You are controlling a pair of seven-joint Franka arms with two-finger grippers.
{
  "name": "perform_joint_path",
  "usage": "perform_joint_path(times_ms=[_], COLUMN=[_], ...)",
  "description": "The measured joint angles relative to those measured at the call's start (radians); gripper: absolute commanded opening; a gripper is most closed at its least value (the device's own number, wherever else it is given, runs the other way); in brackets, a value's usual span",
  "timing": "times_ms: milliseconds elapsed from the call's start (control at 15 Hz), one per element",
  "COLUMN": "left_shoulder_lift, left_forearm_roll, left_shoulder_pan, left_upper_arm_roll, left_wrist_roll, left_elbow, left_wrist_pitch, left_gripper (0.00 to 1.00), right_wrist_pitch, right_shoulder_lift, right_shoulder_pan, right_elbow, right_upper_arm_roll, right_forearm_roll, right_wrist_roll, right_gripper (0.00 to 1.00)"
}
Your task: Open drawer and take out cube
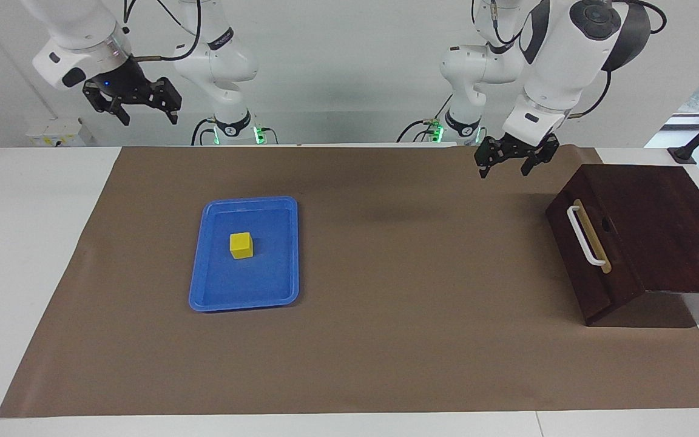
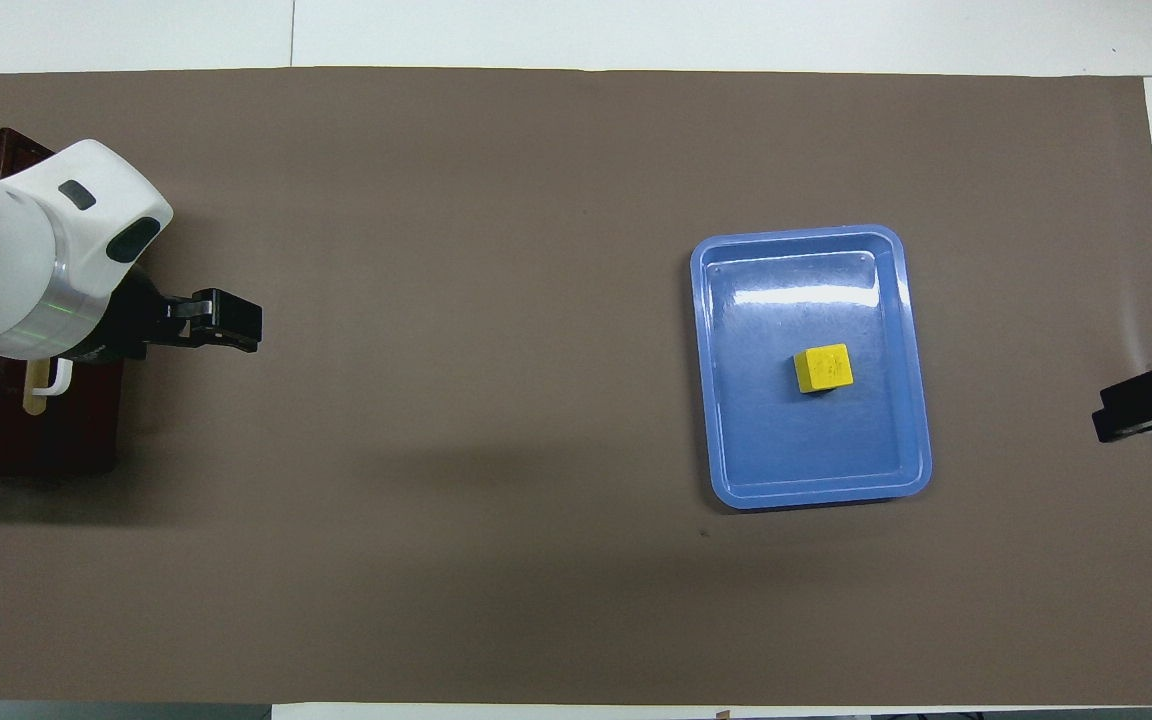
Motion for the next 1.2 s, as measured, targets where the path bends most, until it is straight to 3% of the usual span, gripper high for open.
perform_joint_path(times_ms=[133, 533, 1200], left_shoulder_lift=[0.0, 0.0, 0.0], left_forearm_roll=[0.0, 0.0, 0.0], left_shoulder_pan=[0.0, 0.0, 0.028], left_upper_arm_roll=[0.0, 0.0, 0.002], left_wrist_roll=[0.0, 0.001, 0.001], left_elbow=[0.0, 0.0, 0.0], left_wrist_pitch=[0.0, 0.001, 0.0], left_gripper=[1.0, 1.0, 1.0], right_wrist_pitch=[0.005, 0.223, 0.265], right_shoulder_lift=[-0.015, 0.015, 0.052], right_shoulder_pan=[0.0, -0.029, -0.049], right_elbow=[-0.016, -0.096, -0.099], right_upper_arm_roll=[0.03, 0.026, 0.022], right_forearm_roll=[-0.015, -0.015, 0.029], right_wrist_roll=[0.0, 0.009, 0.047], right_gripper=[1.0, 1.0, 1.0])
